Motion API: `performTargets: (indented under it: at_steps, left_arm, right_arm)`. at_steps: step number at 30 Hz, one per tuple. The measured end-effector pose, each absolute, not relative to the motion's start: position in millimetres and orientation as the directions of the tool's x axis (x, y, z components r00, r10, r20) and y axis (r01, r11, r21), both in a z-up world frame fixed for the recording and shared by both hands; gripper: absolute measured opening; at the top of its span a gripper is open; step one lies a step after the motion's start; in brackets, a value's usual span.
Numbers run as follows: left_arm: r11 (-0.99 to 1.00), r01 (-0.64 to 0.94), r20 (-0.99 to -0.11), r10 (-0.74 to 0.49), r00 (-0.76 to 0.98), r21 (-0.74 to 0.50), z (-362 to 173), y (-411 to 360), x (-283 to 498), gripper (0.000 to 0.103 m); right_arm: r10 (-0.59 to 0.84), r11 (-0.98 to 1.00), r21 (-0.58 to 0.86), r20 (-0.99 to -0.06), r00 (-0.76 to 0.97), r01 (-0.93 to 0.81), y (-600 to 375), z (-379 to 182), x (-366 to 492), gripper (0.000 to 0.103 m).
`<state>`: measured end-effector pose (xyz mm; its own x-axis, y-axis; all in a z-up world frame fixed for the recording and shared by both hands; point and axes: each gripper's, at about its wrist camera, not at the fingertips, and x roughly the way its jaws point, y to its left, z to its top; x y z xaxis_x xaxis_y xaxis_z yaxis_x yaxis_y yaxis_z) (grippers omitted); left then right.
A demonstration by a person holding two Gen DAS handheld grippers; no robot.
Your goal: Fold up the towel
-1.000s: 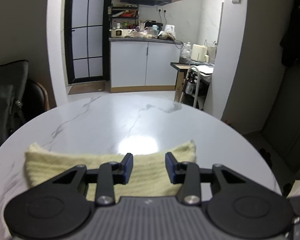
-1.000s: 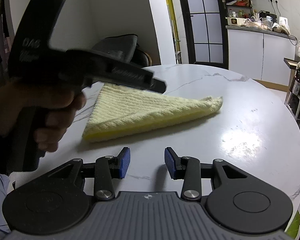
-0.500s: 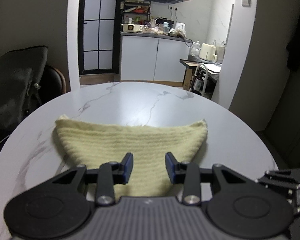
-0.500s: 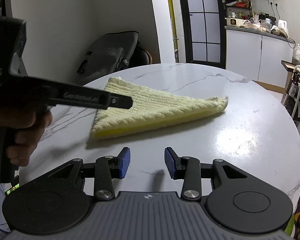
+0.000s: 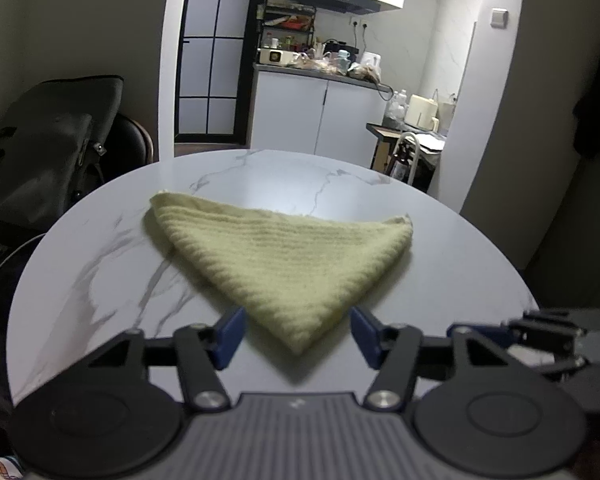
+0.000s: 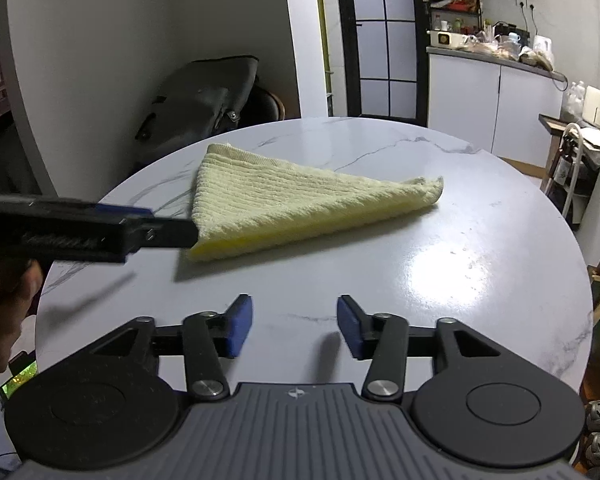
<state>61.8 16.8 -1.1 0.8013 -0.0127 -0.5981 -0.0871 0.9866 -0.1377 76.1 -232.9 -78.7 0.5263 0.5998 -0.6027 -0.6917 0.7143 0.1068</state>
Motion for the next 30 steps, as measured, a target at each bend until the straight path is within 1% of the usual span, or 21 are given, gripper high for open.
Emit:
performTargets:
  at_steps: [4,5,6,7,9,10,14,16,17,18,21,30]
  left_arm:
    - [0.981,-0.102,-0.597,-0.016,0.802,-0.163,-3.7,23.7,50.1,0.068]
    - [0.981,-0.104,-0.596,-0.013,0.803,-0.162,-3.8,24.6,46.6,0.070]
    - [0.981,-0.105,-0.596,-0.012,0.803,-0.161,-4.2,25.3,45.3,0.074]
    - [0.983,-0.102,-0.594,-0.008,0.804,-0.152,-4.2,24.6,43.2,0.078]
    - [0.987,-0.097,-0.589,0.002,0.808,-0.130,-4.0,22.3,38.3,0.083]
    - [0.987,-0.093,-0.588,0.000,0.809,-0.129,-4.2,22.0,36.3,0.086]
    - [0.987,-0.080,-0.587,-0.016,0.809,-0.138,-5.9,21.5,28.8,0.093]
    - [0.986,-0.083,-0.587,-0.016,0.809,-0.142,-6.8,21.9,25.6,0.095]
    - [0.986,-0.087,-0.588,-0.015,0.808,-0.145,-7.3,21.8,23.8,0.096]
    - [0.985,-0.093,-0.590,-0.010,0.807,-0.145,-7.4,21.9,23.1,0.099]
    - [0.985,-0.112,-0.590,0.013,0.808,-0.131,-7.0,22.2,20.8,0.103]
    - [0.982,-0.143,-0.560,0.051,0.827,-0.123,-4.0,21.6,6.4,0.103]
  right_arm:
    - [0.590,0.720,0.081,-0.593,0.547,-0.689,-230.9,-75.0,67.3,0.058]
    - [0.585,0.725,0.072,-0.590,0.557,-0.685,-230.5,-73.8,65.2,0.062]
    - [0.578,0.731,0.063,-0.586,0.568,-0.679,-230.0,-73.0,63.4,0.067]
    - [0.570,0.738,0.054,-0.582,0.579,-0.673,-229.8,-72.3,61.5,0.069]
    - [0.558,0.748,0.040,-0.580,0.594,-0.663,-228.8,-71.3,57.9,0.075]
    - [0.552,0.750,0.035,-0.583,0.596,-0.660,-227.8,-71.1,56.6,0.077]
    - [0.540,0.754,0.024,-0.593,0.597,-0.657,-226.0,-69.8,50.5,0.087]
    - [0.546,0.747,0.038,-0.603,0.581,-0.663,-224.5,-69.5,50.0,0.094]
    - [0.548,0.748,0.040,-0.601,0.582,-0.662,-224.5,-70.2,49.6,0.099]
    - [0.549,0.749,0.043,-0.599,0.583,-0.661,-224.5,-70.9,49.1,0.102]
    - [0.547,0.755,0.038,-0.586,0.597,-0.655,-224.6,-71.5,46.7,0.102]
    - [0.526,0.778,0.011,-0.557,0.642,-0.628,-228.6,-68.6,37.9,0.102]
